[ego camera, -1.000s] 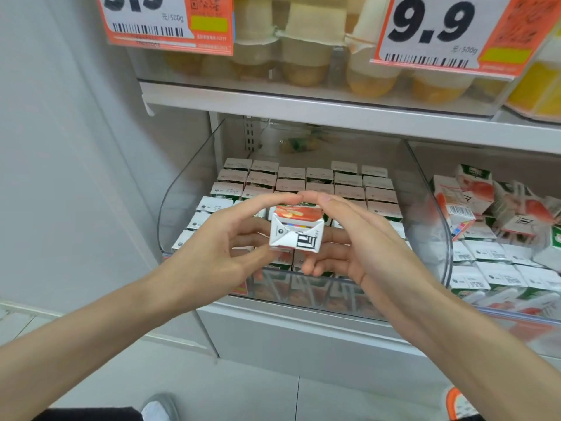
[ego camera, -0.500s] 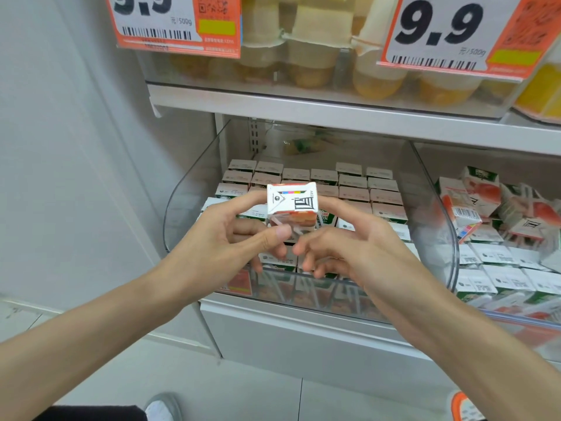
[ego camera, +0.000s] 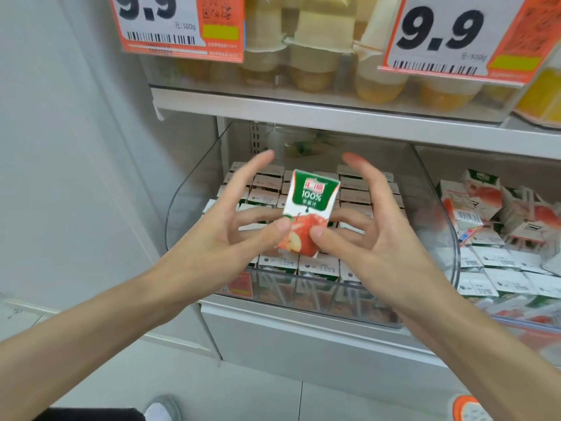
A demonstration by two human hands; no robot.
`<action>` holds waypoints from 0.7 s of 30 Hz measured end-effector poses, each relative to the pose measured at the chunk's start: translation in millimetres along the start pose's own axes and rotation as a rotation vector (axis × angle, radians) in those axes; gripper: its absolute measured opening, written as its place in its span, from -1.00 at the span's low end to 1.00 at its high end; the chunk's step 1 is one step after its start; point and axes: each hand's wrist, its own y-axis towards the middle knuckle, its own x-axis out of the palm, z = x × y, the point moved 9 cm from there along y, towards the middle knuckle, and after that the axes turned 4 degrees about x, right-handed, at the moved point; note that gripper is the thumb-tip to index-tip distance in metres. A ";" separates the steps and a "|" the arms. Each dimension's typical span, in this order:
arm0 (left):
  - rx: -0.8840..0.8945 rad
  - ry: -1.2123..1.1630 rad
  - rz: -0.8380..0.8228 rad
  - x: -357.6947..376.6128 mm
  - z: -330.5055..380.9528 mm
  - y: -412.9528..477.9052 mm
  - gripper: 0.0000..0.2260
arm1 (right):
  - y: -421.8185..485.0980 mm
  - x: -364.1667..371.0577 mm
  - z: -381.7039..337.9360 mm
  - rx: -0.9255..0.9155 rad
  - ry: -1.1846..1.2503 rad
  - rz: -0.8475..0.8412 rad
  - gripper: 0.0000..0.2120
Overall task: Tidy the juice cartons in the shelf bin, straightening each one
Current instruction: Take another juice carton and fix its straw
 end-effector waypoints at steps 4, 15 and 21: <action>0.048 0.076 0.073 -10.4 -1.1 2.9 -0.48 | 1.7 4.9 -0.3 -0.104 -0.148 0.002 -0.45; 0.105 0.162 0.120 -16.2 1.9 1.9 -0.55 | 0.7 -0.1 -6.6 -0.199 -0.194 0.100 -0.51; 0.077 0.161 0.153 -14.4 1.2 2.0 -0.63 | 7.8 2.1 12.3 0.069 0.129 -0.030 -0.57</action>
